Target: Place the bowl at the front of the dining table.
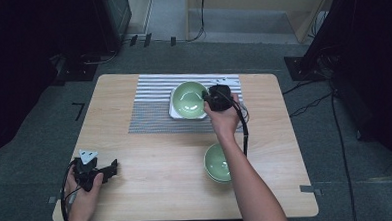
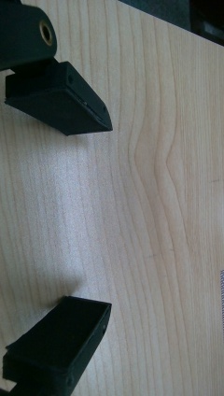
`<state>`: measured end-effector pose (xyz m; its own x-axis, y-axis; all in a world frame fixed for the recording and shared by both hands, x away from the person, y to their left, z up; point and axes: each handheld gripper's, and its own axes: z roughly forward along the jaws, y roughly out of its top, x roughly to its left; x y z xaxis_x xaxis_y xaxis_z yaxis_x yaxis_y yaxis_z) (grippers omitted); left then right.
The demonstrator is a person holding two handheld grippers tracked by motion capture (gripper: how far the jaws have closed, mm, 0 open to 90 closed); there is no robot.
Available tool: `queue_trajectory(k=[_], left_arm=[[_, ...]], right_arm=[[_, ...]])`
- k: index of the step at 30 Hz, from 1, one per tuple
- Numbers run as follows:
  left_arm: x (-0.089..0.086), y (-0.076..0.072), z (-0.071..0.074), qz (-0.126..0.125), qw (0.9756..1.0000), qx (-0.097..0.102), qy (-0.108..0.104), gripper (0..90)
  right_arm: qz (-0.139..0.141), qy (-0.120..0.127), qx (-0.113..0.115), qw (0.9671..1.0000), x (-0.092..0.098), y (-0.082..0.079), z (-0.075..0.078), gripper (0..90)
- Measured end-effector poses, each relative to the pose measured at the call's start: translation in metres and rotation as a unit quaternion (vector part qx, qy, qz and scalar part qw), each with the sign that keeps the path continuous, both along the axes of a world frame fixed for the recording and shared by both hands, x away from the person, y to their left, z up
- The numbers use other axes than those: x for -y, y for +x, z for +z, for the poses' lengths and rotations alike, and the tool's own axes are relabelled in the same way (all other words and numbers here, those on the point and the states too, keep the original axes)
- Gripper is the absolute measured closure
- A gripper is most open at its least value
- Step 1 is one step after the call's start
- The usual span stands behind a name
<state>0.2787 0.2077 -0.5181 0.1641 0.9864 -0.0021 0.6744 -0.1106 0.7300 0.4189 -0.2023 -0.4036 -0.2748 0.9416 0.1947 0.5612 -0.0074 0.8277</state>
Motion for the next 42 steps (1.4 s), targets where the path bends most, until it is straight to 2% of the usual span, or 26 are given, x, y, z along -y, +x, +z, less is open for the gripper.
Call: queue_trajectory(k=[4, 5, 11, 16, 21, 25, 28, 31, 34, 35, 36, 39, 41, 42], left_arm=[[0.0, 0.0, 0.0, 0.0, 1.0, -0.001, 0.0, 11.1], [0.0, 0.0, 0.0, 0.0, 1.0, 0.0, 0.0, 11.1], [0.0, 0.0, 0.0, 0.0, 1.0, -0.001, 0.0, 11.1], [0.0, 0.0, 0.0, 0.0, 1.0, 0.0, 0.0, 11.1], [0.0, 0.0, 0.0, 0.0, 1.0, 0.0, 0.0, 11.1], [0.0, 0.0, 0.0, 0.0, 1.0, -0.001, 0.0, 11.1], [0.0, 0.0, 0.0, 0.0, 1.0, 0.0, 0.0, 10.9], [0.0, 0.001, 0.0, 0.0, 1.0, -0.001, 0.0, 10.7], [0.0, 0.001, 0.0, 0.0, 1.0, -0.001, 0.0, 10.7], [0.0, 0.001, 0.0, 0.0, 1.0, -0.001, 0.0, 10.7], [0.0, 0.001, 0.0, 0.001, 1.0, -0.001, 0.0, 10.7], [0.0, 0.001, 0.0, 0.0, 1.0, -0.001, 0.0, 10.7], [0.0, 0.001, 0.0, 0.001, 1.0, -0.001, 0.0, 10.7], [0.0, 0.001, 0.0, 0.0, 1.0, -0.001, 0.0, 10.7]], right_arm=[[-0.001, -0.001, -0.006, 1.0, -0.004, 0.006, 0.001, 84.9], [-0.002, 0.004, -0.014, 0.9999, -0.006, 0.011, 0.0, 84.9], [-0.013, -0.004, -0.026, 0.9996, -0.01, 0.024, -0.006, 84.9], [-0.019, 0.023, -0.044, 0.9986, -0.008, 0.037, -0.014, 84.9], [-0.031, 0.01, -0.064, 0.9974, -0.011, 0.05, -0.022, 84.9], [-0.049, 0.012, -0.084, 0.9952, -0.012, 0.058, -0.029, 84.9], [-0.053, 0.003, -0.092, 0.9944, -0.015, 0.063, -0.033, 84.9], [-0.055, 0.002, -0.111, 0.9923, -0.016, 0.067, -0.038, 84.9], [-0.06, -0.015, -0.131, 0.9894, -0.017, 0.072, -0.045, 84.9], [-0.06, -0.015, -0.131, 0.9894, -0.017, 0.072, -0.045, 84.9], [-0.07, -0.017, -0.145, 0.9868, -0.016, 0.076, -0.05, 84.9], [-0.078, -0.008, -0.163, 0.9835, -0.014, 0.08, -0.057, 84.9], [-0.083, -0.007, -0.166, 0.9825, -0.013, 0.081, -0.059, 84.9], [-0.092, 0.005, -0.172, 0.9807, -0.012, 0.084, -0.062, 84.9]])
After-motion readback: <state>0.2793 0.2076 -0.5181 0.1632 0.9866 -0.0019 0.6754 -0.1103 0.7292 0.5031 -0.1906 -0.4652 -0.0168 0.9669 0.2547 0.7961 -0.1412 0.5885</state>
